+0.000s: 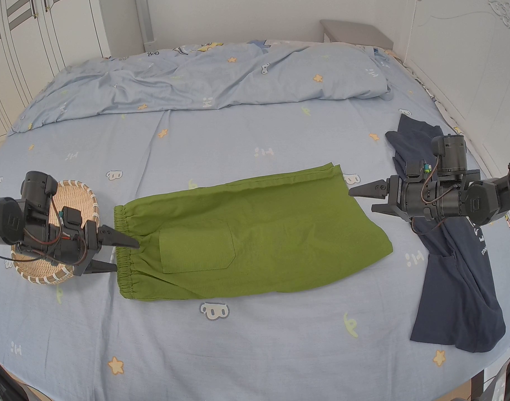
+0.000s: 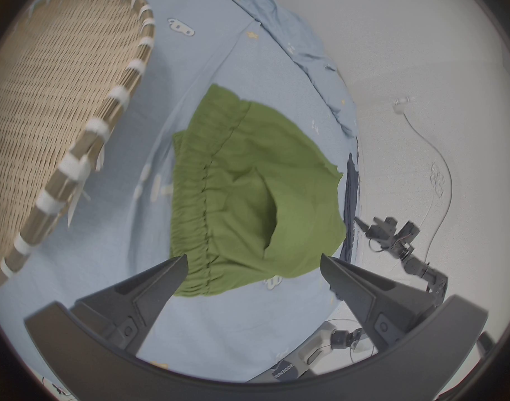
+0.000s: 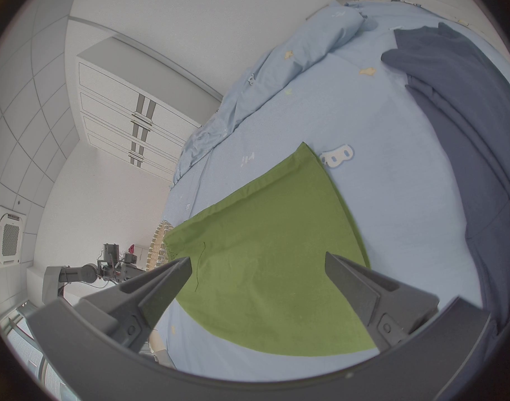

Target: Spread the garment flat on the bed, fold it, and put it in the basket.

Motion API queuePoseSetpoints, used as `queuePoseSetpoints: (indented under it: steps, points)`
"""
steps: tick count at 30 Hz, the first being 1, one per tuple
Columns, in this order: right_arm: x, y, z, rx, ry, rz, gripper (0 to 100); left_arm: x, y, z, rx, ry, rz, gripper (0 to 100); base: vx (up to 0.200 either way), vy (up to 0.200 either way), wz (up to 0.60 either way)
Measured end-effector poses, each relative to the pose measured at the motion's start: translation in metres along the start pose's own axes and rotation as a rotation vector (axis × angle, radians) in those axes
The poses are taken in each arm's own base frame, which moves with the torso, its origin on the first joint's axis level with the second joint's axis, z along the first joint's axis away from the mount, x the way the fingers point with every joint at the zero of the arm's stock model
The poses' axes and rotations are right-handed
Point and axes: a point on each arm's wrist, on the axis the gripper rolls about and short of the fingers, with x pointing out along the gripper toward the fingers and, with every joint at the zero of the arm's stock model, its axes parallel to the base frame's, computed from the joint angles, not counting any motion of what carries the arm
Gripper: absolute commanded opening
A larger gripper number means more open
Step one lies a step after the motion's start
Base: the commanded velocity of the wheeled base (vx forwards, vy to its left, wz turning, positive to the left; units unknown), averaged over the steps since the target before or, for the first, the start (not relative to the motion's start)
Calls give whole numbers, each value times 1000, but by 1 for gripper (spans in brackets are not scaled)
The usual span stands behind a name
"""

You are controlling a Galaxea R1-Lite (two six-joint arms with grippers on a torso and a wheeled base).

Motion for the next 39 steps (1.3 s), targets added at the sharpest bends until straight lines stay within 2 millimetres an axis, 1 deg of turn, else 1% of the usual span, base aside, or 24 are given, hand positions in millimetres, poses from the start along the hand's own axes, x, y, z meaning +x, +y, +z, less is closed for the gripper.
queuePoseSetpoints:
  steps: [6, 9, 13, 16, 20, 25, 31, 39]
  points:
    - [-11, 8, 1, -13, -21, 10, 100, 0, 13, -25, 37, -6, 12, 100, 0, 0, 0]
    - [-13, 11, 0, -18, -23, 15, 100, 0, 16, -31, 68, -33, 6, 100, 0, 0, 0]
    - [-14, 14, -2, -23, -22, 21, 100, 5, 21, -34, 106, -70, -3, 100, 0, 0, 0]
    - [-14, 16, -2, -25, -20, 24, 100, 11, 28, -35, 124, -87, -9, 100, 0, 0, 0]
    - [-14, 17, -2, -29, -22, 28, 100, 22, 39, -38, 108, -76, -4, 100, 0, 0, 0]
    - [-14, 17, -3, -29, -22, 29, 100, 27, 50, -36, 72, -67, 3, 100, 0, 0, 0]
    - [-13, 18, -3, -29, -19, 29, 100, 34, 53, -30, 77, -92, -14, 100, 0, 0, 0]
    - [-11, 20, -6, -30, -9, 34, 100, 53, 59, -26, 94, -110, -39, 100, 0, 0, 0]
